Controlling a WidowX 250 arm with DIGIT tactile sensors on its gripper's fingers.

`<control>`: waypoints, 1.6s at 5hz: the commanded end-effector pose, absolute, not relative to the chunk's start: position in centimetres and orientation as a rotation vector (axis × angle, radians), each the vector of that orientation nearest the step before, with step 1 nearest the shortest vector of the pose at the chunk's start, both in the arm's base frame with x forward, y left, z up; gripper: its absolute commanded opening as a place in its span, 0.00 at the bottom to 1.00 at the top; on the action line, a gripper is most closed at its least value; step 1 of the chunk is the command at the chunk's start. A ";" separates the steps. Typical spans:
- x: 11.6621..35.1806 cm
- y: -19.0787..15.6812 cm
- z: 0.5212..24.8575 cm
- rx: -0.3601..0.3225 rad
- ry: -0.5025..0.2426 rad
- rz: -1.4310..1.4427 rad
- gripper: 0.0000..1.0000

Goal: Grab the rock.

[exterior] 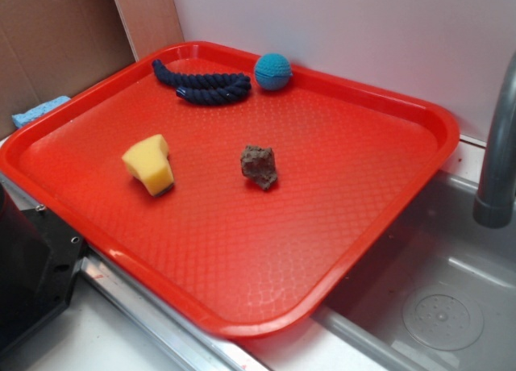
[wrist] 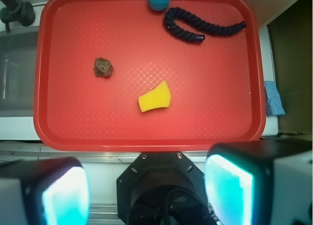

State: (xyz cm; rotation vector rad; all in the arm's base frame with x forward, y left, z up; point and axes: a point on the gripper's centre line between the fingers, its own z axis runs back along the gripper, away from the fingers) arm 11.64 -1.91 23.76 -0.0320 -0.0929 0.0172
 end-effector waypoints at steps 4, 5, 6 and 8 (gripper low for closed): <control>18.2 -2.5 18.5 -0.078 -0.239 0.434 1.00; 19.9 -3.4 15.8 -0.077 -0.243 0.505 1.00; 21.2 -4.3 13.3 -0.076 -0.246 0.528 1.00; 23.0 -6.2 8.5 -0.044 -0.252 0.527 1.00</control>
